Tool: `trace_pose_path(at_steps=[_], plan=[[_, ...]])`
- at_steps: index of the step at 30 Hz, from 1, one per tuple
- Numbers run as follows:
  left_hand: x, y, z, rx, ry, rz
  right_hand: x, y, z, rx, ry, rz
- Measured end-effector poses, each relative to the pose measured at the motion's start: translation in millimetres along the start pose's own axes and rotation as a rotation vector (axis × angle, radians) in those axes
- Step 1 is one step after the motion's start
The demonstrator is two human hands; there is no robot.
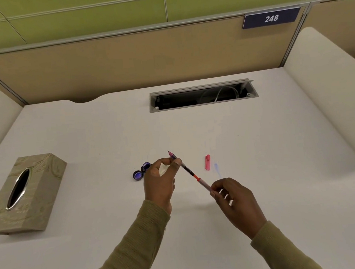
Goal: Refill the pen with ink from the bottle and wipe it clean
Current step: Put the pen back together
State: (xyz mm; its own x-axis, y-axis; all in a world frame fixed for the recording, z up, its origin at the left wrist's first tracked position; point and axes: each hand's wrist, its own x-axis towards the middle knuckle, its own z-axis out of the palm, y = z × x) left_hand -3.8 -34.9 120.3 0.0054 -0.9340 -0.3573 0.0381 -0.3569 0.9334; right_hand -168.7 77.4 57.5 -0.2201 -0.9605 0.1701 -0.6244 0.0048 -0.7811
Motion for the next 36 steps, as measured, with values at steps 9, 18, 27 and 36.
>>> trace_pose_path(at_steps=[9,18,27,36], plan=[[-8,-10,8,0.036,-0.012,-0.001,9,-14,1,0.16,0.006,0.1],[-11,-7,11,0.012,-0.021,-0.017,12,-26,1,0.34,-0.002,0.262],[-14,-8,10,-0.011,-0.02,-0.036,15,-41,1,0.822,-0.072,0.521],[-16,-8,7,-0.051,-0.041,-0.054,17,-48,-1,0.785,-0.1,0.547]])
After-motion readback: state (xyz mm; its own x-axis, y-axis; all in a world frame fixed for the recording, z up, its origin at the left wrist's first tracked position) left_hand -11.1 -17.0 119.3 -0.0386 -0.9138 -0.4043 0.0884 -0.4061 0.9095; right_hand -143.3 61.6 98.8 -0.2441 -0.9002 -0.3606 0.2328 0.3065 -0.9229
